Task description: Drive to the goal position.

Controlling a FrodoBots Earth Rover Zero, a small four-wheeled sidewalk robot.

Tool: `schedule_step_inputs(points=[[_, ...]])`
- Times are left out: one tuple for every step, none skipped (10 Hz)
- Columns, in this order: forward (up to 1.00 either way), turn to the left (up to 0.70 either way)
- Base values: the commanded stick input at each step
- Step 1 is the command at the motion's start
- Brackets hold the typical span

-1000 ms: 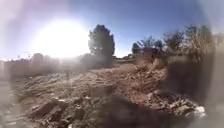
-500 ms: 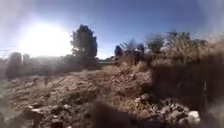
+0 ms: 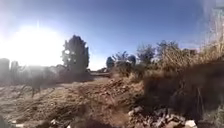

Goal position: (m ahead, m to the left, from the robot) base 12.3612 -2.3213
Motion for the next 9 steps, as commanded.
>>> schedule_step_inputs(points=[[0.50, 0.00], [0.50, 0.00], [0.50, 0.00], [0.49, 0.00], [0.48, 0.00], [0.48, 0.00], [0.48, 0.00], [0.48, 0.00], [0.48, 0.00]])
